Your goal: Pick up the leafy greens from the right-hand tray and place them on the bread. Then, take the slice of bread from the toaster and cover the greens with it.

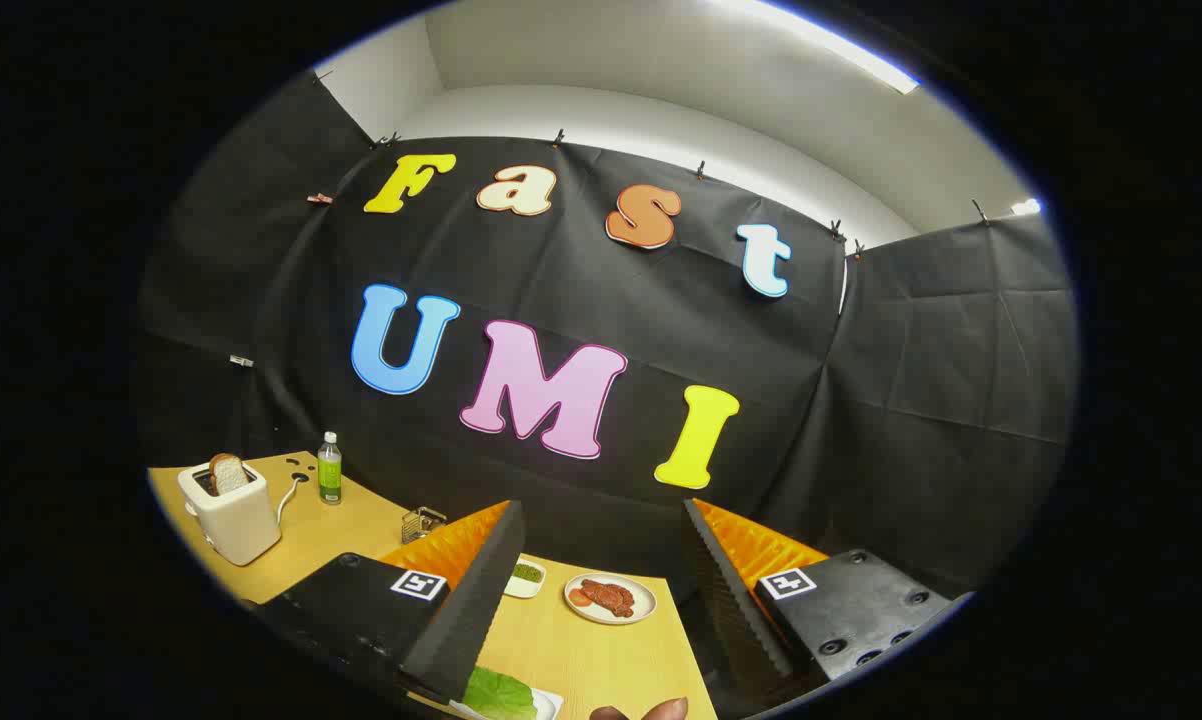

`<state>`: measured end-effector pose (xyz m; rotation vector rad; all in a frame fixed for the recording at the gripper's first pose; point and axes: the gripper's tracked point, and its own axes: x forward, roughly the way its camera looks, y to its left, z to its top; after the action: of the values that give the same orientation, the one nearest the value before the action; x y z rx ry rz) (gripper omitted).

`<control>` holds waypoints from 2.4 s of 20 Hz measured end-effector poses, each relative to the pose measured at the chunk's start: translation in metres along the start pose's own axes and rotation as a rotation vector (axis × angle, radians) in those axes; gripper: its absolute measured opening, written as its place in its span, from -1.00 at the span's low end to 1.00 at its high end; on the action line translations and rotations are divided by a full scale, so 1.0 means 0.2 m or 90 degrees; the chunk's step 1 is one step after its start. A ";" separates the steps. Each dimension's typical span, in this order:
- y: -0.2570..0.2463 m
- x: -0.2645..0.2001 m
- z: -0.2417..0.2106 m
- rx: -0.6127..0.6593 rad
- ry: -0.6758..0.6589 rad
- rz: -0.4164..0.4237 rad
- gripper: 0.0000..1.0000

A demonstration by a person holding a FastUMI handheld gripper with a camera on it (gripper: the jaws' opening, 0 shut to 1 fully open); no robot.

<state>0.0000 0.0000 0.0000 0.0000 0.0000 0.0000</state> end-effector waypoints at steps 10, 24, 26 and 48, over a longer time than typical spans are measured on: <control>0.00 0.03 -0.04 0.015 0.010 0.002 0.95; 0.13 0.03 -0.30 0.035 0.103 0.097 0.95; 0.18 -0.01 -0.47 0.035 0.154 0.128 0.95; 0.69 -0.31 -2.06 -0.021 0.625 0.362 0.38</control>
<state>-0.0622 0.1385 -0.4129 -0.0324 0.9816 0.5683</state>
